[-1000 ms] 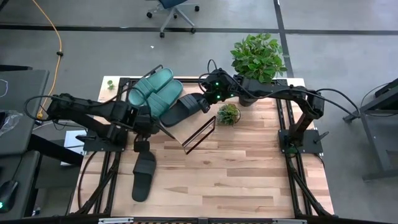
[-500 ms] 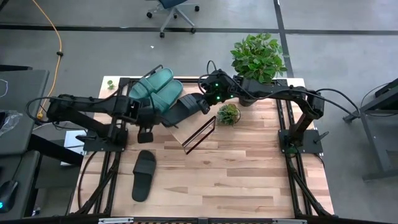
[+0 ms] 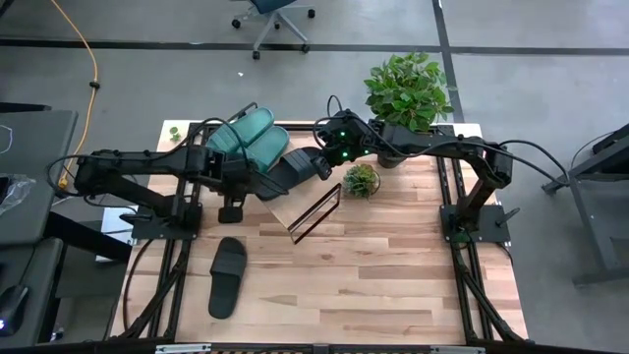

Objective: Pick and place slippers onto the shelf
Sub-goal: Put the right black pair of slippers on the shelf

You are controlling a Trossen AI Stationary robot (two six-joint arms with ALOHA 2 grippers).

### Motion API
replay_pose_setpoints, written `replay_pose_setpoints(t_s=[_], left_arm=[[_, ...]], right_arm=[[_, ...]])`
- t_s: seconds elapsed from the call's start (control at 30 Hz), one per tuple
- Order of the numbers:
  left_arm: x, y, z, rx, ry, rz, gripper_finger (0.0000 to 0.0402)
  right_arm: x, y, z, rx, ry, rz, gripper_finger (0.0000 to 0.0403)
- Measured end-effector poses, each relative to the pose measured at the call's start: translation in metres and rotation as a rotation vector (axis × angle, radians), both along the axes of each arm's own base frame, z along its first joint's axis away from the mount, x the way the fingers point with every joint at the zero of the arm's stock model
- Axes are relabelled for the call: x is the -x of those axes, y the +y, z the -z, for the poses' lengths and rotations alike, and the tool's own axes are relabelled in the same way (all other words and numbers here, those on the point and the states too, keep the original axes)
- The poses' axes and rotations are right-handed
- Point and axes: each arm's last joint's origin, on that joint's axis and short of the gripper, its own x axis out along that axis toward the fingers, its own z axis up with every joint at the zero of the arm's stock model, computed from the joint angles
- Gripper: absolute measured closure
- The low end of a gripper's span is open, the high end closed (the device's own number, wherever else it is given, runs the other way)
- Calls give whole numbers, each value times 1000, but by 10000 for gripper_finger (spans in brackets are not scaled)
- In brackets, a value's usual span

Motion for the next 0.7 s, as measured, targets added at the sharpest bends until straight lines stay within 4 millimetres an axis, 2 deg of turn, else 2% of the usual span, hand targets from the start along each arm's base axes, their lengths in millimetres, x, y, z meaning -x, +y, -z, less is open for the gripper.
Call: replay_pose_setpoints(t_s=[0.2,0.7], left_arm=[[3,4,16,51,43,-3,401],[11,6,17,-65,135,-102,401]], right_arm=[[0,0,0,0,0,0,401],[0,0,0,1,-1,1,401]])
